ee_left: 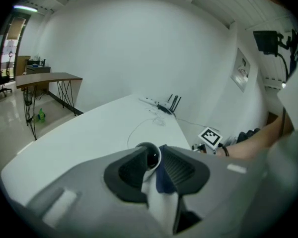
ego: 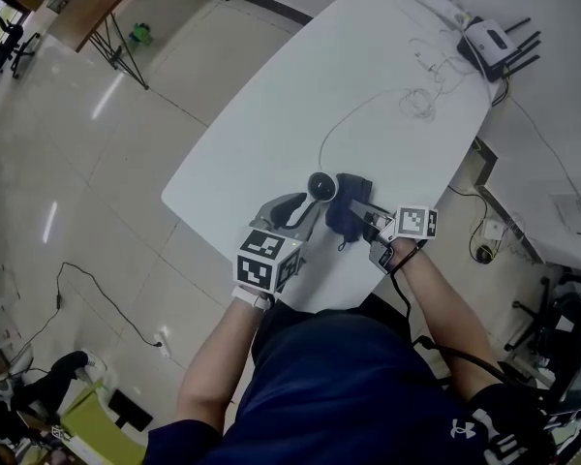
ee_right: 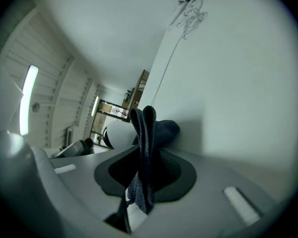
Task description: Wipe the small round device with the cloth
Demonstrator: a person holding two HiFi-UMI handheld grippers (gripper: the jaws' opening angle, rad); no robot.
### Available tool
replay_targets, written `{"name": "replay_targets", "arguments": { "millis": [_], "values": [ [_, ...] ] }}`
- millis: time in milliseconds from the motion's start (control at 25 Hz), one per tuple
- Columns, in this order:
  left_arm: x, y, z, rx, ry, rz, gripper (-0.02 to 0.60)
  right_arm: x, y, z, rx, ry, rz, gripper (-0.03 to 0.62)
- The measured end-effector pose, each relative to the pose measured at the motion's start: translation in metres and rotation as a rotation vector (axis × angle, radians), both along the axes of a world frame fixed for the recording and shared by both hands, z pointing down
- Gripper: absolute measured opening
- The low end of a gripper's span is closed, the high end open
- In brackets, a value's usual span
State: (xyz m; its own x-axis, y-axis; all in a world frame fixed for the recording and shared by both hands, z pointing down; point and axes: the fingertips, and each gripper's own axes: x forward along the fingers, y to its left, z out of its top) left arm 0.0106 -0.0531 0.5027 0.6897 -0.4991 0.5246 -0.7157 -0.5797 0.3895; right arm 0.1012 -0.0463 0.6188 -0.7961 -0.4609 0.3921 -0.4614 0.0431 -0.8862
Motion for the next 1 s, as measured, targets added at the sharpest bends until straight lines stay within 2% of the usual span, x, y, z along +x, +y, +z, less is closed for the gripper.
{"name": "replay_targets", "arguments": {
  "millis": [120, 200, 280, 400, 520, 600, 720, 800, 920, 1000],
  "values": [
    [0.003, -0.004, 0.003, 0.049, -0.049, 0.026, 0.103, 0.013, 0.007, 0.007, 0.016, 0.263, -0.144, 0.080],
    [0.002, -0.003, 0.004, 0.066, -0.064, 0.040, 0.103, 0.029, -0.001, 0.000, 0.061, 0.434, -0.223, 0.080],
    [0.000, -0.003, 0.004, 0.074, -0.072, 0.046, 0.103, 0.040, -0.025, -0.027, 0.152, 0.513, -0.247, 0.080],
    [0.003, -0.006, 0.006, 0.085, -0.080, 0.060, 0.103, 0.030, -0.066, -0.090, 0.370, 0.513, -0.310, 0.081],
    [0.011, -0.010, 0.005, 0.095, -0.072, 0.080, 0.103, -0.003, -0.084, -0.140, 0.626, 0.553, -0.475, 0.080],
    [0.014, -0.013, 0.005, 0.090, -0.051, 0.080, 0.103, -0.027, -0.083, -0.148, 0.741, 0.585, -0.597, 0.080],
    [0.016, -0.016, 0.006, 0.073, -0.027, 0.070, 0.103, -0.054, -0.073, -0.132, 0.800, 0.590, -0.729, 0.080],
    [0.017, -0.015, 0.006, 0.067, -0.022, 0.072, 0.103, -0.061, -0.069, -0.121, 0.813, 0.584, -0.758, 0.080],
    [0.017, -0.012, 0.008, 0.058, -0.021, 0.076, 0.103, -0.056, -0.076, -0.108, 0.798, 0.586, -0.701, 0.080],
    [0.017, -0.009, 0.010, 0.050, -0.021, 0.077, 0.103, -0.045, -0.084, -0.091, 0.724, 0.567, -0.636, 0.080]
  ]
}}
